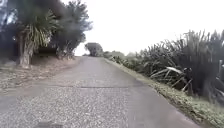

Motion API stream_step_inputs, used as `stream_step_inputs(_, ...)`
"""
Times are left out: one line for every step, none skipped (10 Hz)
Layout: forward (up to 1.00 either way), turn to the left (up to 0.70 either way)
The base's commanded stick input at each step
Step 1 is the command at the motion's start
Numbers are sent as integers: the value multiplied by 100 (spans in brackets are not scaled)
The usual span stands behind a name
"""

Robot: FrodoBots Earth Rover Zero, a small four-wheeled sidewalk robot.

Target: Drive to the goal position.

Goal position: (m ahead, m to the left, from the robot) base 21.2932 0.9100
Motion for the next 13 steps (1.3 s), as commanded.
stream_step_inputs(70, 31)
stream_step_inputs(70, 30)
stream_step_inputs(70, 10)
stream_step_inputs(70, 6)
stream_step_inputs(70, 4)
stream_step_inputs(70, 3)
stream_step_inputs(70, 2)
stream_step_inputs(70, 2)
stream_step_inputs(70, 2)
stream_step_inputs(70, 2)
stream_step_inputs(70, 2)
stream_step_inputs(70, 2)
stream_step_inputs(70, 3)
